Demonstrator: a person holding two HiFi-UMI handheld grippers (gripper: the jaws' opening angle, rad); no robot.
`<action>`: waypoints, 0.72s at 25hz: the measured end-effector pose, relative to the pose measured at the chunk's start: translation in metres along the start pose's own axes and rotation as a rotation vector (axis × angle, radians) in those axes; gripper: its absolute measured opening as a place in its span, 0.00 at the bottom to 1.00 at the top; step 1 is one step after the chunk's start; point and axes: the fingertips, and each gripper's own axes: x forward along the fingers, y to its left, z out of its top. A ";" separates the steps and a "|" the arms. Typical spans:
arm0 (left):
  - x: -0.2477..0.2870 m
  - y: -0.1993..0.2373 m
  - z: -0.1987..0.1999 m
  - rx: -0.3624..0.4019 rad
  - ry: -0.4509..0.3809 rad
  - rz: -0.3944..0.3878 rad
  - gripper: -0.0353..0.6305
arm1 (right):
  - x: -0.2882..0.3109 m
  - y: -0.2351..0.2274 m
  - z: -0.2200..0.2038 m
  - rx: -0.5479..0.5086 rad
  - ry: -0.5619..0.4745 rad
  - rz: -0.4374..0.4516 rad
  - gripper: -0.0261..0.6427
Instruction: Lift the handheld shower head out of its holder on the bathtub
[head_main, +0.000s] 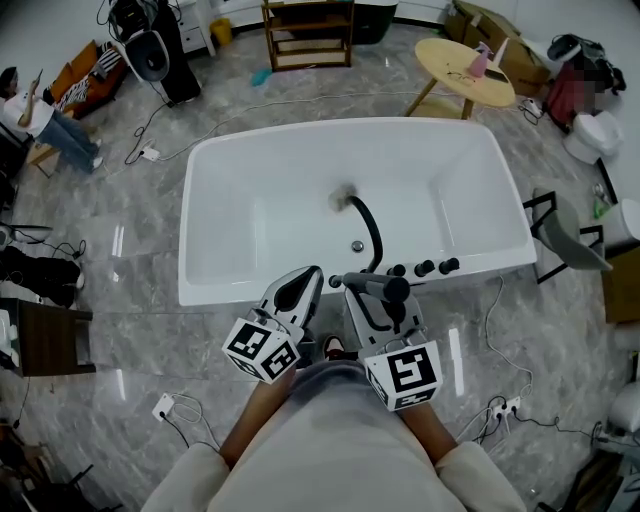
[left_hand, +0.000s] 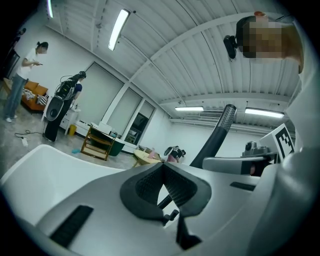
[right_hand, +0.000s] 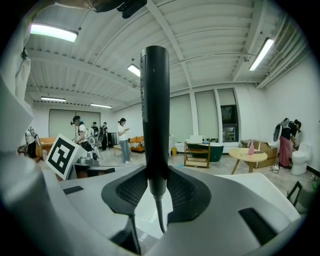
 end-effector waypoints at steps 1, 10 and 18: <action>0.000 -0.001 0.000 0.004 0.003 0.001 0.06 | -0.001 0.000 -0.001 -0.001 0.003 0.001 0.24; -0.011 0.010 0.004 -0.008 -0.019 0.058 0.06 | -0.003 -0.003 -0.007 0.018 0.008 0.003 0.24; -0.008 0.016 -0.002 -0.029 0.005 0.067 0.06 | 0.001 -0.004 -0.010 0.021 0.009 0.005 0.24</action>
